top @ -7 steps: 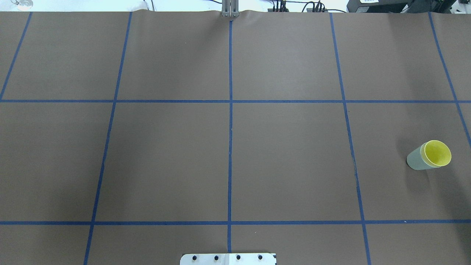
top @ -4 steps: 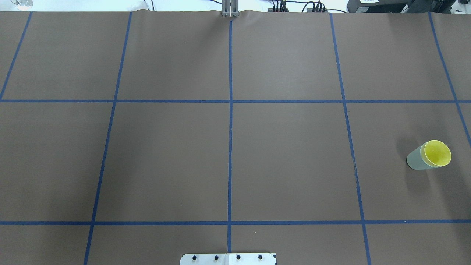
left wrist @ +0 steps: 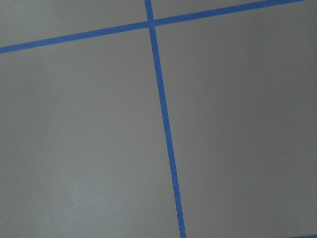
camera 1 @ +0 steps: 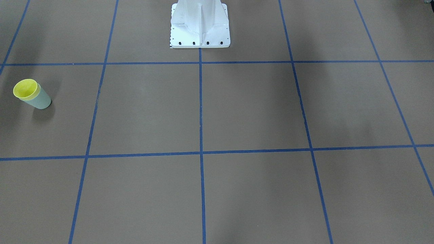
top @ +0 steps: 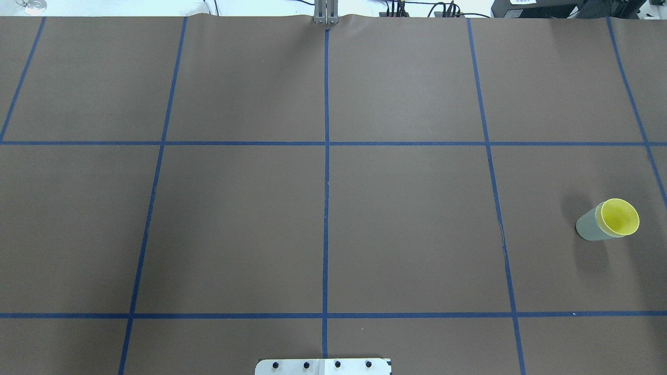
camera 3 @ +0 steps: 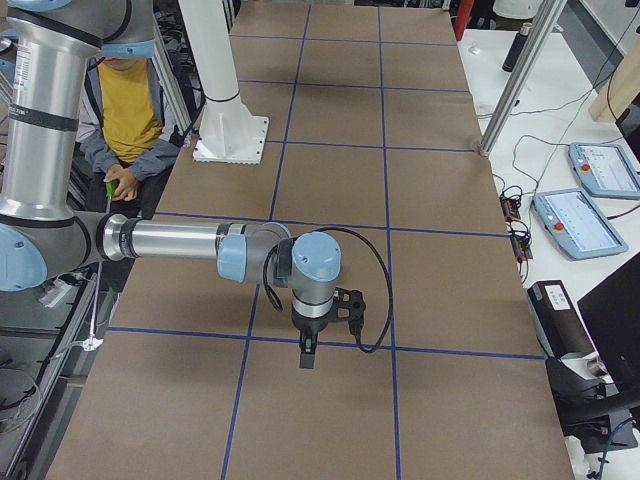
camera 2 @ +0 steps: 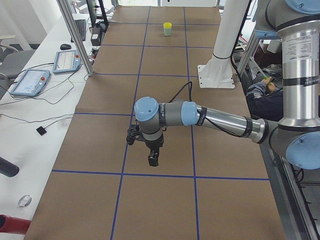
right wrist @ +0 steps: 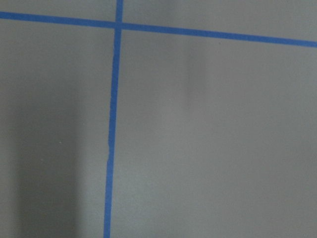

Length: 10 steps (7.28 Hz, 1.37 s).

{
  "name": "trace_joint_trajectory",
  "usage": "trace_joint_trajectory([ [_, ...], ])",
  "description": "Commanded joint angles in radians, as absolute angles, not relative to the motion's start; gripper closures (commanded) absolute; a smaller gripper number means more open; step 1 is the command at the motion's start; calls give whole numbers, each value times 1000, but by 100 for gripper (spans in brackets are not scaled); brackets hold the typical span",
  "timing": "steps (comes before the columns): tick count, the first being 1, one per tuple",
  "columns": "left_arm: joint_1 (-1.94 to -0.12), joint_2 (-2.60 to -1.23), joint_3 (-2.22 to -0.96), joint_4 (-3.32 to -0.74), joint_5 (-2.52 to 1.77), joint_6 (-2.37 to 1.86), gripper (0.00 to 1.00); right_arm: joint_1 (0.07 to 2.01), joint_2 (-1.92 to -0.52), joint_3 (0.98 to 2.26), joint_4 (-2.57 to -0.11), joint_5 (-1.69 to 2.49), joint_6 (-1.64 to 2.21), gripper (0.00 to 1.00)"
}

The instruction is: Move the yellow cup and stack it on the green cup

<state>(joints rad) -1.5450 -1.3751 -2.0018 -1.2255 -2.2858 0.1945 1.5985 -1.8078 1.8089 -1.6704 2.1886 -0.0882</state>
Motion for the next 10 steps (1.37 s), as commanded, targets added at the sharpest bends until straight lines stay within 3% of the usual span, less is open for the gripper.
trace_joint_trajectory([
  [1,-1549,-1347,-2040,-1244,-2283,196,0,1600,-1805,1804,-1669,2189,-89,0],
  [4,-1549,-1330,-1858,-1557,-2284,198,0,1600,-1813,1740,-1531,2194,-87,0],
  [10,-1546,-1333,-1862,-1586,-2284,192,0,1600,-1816,1733,-1523,2194,-89,0],
])
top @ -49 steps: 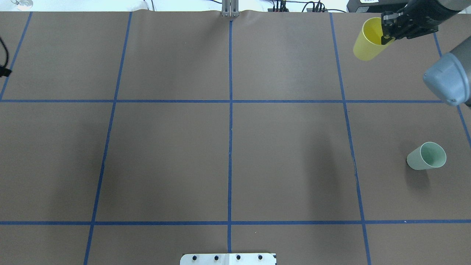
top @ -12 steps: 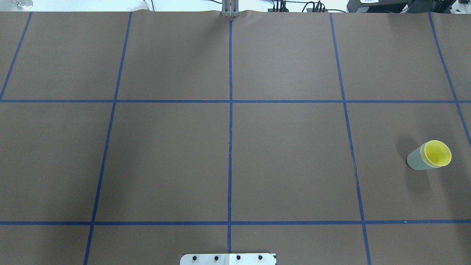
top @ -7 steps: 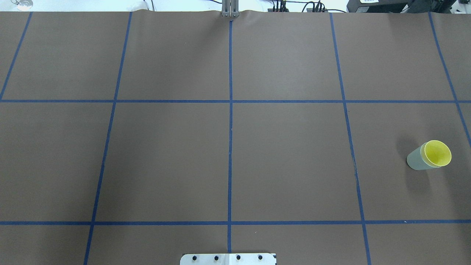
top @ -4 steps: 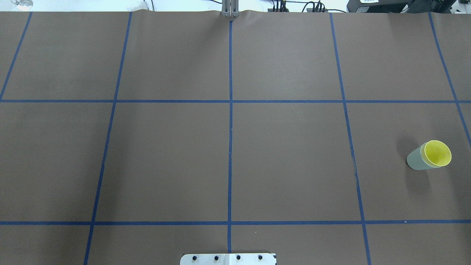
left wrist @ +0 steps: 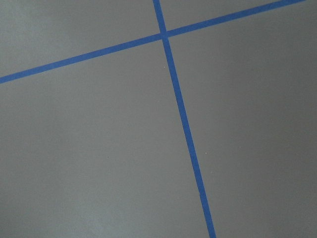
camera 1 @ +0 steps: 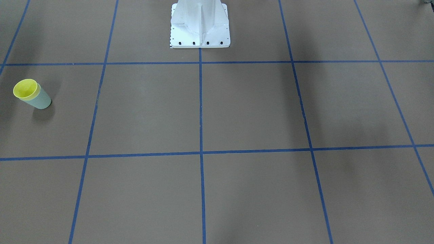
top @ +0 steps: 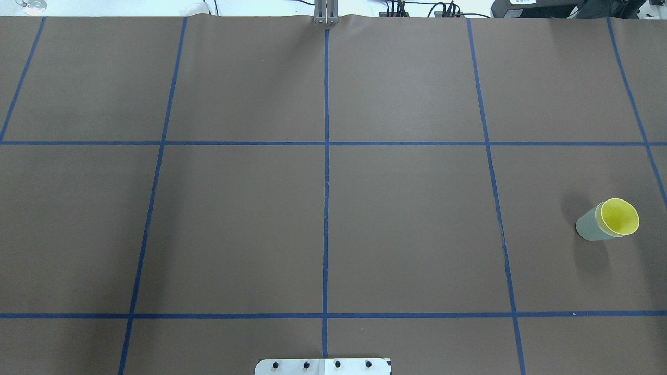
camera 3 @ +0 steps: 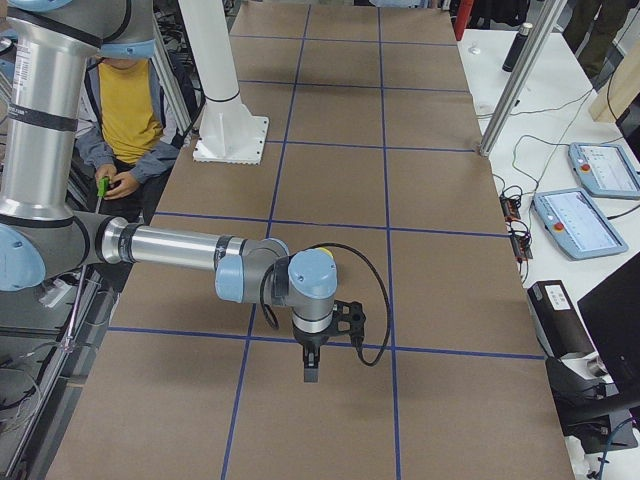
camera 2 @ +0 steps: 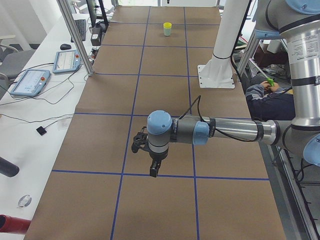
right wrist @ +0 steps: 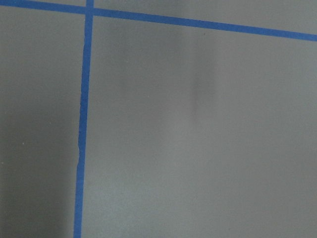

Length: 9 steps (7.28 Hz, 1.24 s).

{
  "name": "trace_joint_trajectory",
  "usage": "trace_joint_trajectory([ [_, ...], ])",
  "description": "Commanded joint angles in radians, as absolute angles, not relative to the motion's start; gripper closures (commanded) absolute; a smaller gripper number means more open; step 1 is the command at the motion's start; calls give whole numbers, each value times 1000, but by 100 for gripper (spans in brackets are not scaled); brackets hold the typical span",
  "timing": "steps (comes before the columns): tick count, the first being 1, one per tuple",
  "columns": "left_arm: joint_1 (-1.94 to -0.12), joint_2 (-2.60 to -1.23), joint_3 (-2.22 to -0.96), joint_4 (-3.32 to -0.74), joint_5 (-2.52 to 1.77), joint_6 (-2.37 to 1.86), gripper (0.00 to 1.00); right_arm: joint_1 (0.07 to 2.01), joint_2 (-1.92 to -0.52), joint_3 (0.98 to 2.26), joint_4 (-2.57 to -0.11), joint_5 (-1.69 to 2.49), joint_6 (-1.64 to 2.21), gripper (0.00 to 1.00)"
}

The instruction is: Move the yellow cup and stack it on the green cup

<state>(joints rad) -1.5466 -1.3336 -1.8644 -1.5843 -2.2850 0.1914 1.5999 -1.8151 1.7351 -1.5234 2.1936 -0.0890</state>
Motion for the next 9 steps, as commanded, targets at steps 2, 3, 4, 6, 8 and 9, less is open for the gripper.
trace_joint_trajectory([
  [2,-1546,-1333,-1861,-1585,-2284,192,0,1598,-1816,1730,-1523,2194,-89,0],
  [3,-1546,-1332,-1861,-1585,-2284,192,0,1600,-1816,1730,-1523,2194,-89,0],
  [4,-1546,-1331,-1861,-1585,-2284,192,0,1598,-1816,1729,-1523,2194,-89,0],
  [6,-1548,-1330,-1861,-1585,-2284,190,0,1600,-1816,1726,-1523,2194,-89,0],
  [8,-1548,-1316,-1862,-1585,-2284,190,0,1600,-1815,1726,-1523,2194,-87,0],
  [9,-1548,-1316,-1862,-1585,-2284,190,0,1600,-1815,1724,-1523,2197,-92,0],
])
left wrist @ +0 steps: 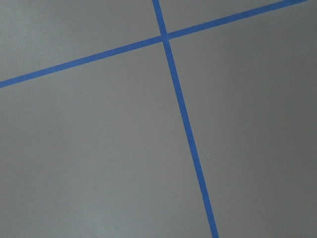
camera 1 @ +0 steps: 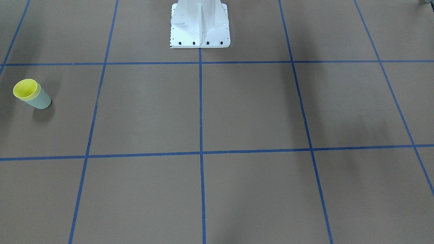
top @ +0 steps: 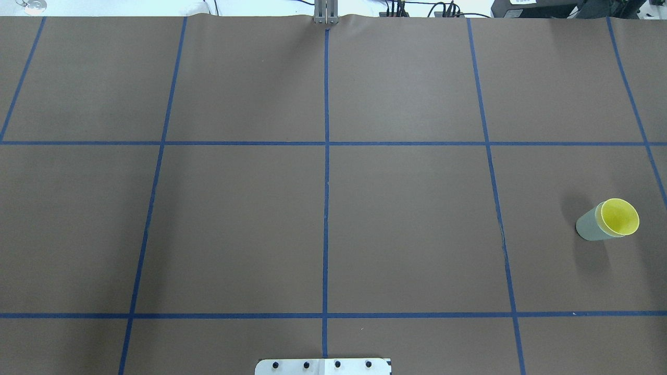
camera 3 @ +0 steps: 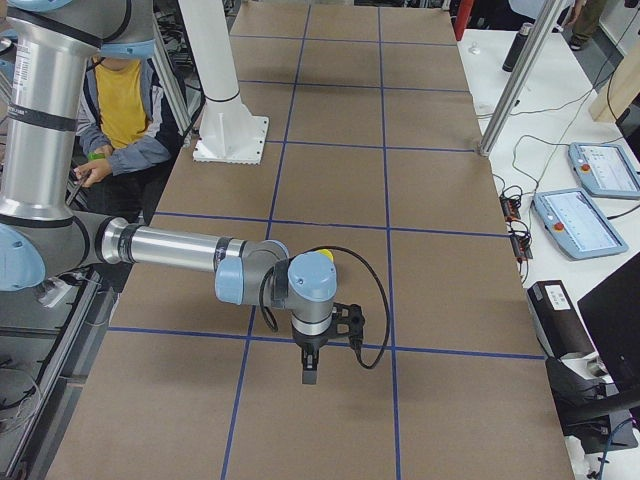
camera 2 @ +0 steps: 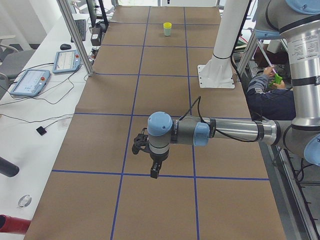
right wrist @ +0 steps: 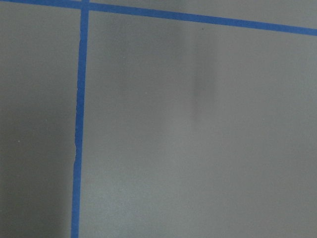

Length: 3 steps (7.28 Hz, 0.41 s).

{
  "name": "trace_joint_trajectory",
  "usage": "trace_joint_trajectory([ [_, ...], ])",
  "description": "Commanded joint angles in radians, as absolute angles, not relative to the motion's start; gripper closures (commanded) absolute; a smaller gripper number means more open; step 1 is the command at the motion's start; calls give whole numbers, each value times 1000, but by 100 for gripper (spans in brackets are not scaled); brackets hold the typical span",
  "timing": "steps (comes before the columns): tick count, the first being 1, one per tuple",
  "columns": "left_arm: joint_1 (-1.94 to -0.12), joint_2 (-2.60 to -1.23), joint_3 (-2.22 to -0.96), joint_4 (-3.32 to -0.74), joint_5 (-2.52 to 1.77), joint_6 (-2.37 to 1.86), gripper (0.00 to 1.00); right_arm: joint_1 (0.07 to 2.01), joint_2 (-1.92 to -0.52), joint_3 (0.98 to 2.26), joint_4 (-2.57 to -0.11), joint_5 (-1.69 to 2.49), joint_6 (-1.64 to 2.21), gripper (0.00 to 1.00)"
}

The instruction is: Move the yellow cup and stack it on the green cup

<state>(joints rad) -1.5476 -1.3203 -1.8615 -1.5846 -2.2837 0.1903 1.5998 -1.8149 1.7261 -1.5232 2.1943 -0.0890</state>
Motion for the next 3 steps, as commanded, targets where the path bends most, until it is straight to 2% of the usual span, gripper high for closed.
trace_joint_trajectory([
  [1,-1548,-1316,-1859,-1585,-2284,190,0,1598,-1809,1723,-1520,2188,-101,0],
  [3,-1548,-1298,-1868,-1585,-2286,190,0,1600,-1807,1750,-1520,2191,-92,0],
])
